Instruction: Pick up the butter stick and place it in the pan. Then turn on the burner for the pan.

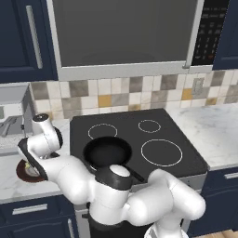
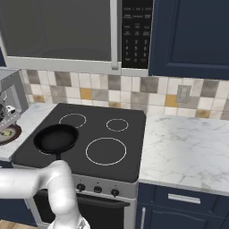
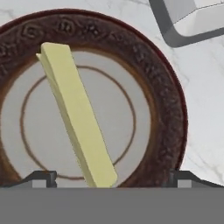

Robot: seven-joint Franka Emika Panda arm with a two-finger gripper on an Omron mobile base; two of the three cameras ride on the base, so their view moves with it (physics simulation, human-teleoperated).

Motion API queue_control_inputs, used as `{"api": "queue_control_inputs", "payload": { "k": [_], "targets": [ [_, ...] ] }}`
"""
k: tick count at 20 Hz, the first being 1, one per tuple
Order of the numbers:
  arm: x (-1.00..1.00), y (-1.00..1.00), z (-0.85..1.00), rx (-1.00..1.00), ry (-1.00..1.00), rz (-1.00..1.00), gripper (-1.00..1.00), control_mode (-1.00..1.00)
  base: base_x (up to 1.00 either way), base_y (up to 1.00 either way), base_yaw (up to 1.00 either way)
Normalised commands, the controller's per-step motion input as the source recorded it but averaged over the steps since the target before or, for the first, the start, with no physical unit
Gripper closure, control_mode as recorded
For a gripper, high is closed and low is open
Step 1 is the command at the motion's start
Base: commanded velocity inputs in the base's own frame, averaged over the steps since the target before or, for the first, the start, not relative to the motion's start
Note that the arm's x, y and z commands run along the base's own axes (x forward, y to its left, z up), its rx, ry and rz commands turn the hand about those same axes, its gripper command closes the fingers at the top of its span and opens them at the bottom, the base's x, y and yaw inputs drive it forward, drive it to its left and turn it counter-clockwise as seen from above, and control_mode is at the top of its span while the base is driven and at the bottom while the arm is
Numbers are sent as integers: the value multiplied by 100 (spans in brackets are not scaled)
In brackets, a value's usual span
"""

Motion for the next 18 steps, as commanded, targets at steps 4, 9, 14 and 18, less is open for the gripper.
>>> {"api": "queue_control_inputs", "payload": {
  "k": [4, 9, 14, 18],
  "targets": [
    [11, 44, -12, 0, 0, 11, -100, -100, 0, 0, 0],
    [20, 41, -9, 0, 0, 9, -100, -100, 0, 0, 0],
    [26, 20, -18, 0, 1, 9, -100, -100, 0, 0, 0],
    [13, 20, -33, -1, 1, 10, -100, -100, 0, 0, 0]
  ]
}}
